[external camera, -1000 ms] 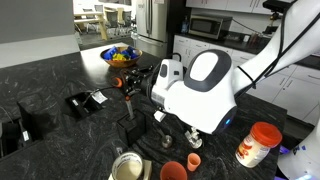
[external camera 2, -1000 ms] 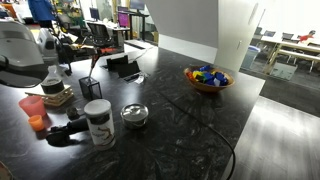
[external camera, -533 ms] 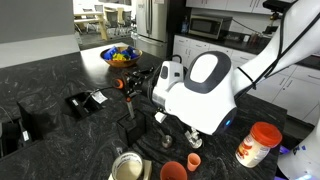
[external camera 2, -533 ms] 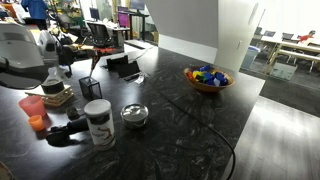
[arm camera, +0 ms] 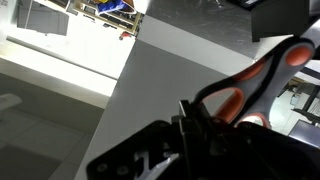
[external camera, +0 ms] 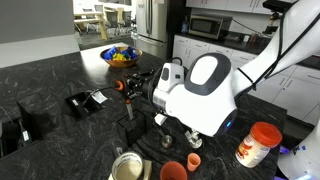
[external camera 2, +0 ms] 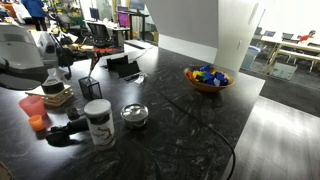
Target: Put the scissors inside the black object
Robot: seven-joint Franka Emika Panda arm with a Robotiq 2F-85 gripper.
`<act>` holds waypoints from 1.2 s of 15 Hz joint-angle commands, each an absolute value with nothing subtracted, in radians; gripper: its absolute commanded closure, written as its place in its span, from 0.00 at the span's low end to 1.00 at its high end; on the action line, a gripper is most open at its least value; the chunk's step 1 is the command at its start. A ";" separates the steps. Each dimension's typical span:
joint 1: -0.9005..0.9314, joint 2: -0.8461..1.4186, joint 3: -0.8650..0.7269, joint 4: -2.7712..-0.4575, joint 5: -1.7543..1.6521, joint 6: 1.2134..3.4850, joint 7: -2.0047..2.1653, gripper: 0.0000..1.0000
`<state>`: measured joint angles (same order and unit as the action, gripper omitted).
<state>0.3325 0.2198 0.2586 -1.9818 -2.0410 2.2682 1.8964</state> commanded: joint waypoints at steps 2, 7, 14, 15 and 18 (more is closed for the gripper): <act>0.311 0.210 0.280 -1.991 -2.092 2.282 1.937 0.95; 0.310 0.208 0.280 -1.995 -2.094 2.278 1.941 0.51; 0.310 0.206 0.279 -1.998 -2.095 2.277 1.944 0.57; 0.310 0.206 0.279 -1.998 -2.095 2.276 1.945 0.58; 0.311 0.203 0.280 -2.001 -2.095 2.277 1.949 0.70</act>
<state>0.3324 0.2198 0.2607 -1.9841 -2.0563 2.2718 1.9175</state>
